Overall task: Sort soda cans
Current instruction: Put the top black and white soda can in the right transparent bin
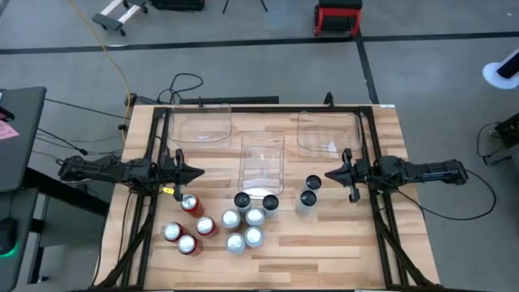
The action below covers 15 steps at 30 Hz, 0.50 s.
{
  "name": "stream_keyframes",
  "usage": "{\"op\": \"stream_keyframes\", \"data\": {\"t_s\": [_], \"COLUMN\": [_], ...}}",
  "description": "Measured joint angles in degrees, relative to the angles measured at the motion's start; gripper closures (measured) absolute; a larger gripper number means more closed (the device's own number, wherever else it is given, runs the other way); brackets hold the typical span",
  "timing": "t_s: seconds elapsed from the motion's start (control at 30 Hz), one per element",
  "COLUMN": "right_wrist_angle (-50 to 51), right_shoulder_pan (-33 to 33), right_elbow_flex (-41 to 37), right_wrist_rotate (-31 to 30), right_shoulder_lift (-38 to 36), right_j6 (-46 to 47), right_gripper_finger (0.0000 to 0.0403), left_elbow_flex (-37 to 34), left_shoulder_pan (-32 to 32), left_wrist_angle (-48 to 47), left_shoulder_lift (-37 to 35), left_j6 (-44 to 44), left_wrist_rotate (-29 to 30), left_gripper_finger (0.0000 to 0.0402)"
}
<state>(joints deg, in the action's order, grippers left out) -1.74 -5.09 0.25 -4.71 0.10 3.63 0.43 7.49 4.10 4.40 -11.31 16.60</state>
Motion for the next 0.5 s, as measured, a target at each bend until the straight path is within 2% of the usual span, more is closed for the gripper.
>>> {"op": "stream_keyframes", "data": {"t_s": [0.2, 0.37, 0.5], "right_wrist_angle": [-0.1, -0.2, -2.8], "right_shoulder_pan": [0.7, 0.7, 1.0], "right_elbow_flex": [0.0, 0.0, 0.0], "right_wrist_rotate": [0.0, 0.0, -0.1], "right_shoulder_lift": [0.0, 0.0, 0.0], "right_j6": [-12.1, -12.5, -7.7], "right_gripper_finger": [0.0376, 0.0376, 0.0376], "left_elbow_flex": [0.0, 0.0, 0.0], "left_shoulder_pan": [0.0, 0.0, 0.0], "left_wrist_angle": [0.9, 0.8, 2.8], "left_shoulder_lift": [0.0, 0.0, 0.0], "left_j6": [0.3, 1.2, 4.9], "left_wrist_rotate": [1.8, 3.0, 5.6], "left_gripper_finger": [0.0397, 0.0397, 0.0397]}}
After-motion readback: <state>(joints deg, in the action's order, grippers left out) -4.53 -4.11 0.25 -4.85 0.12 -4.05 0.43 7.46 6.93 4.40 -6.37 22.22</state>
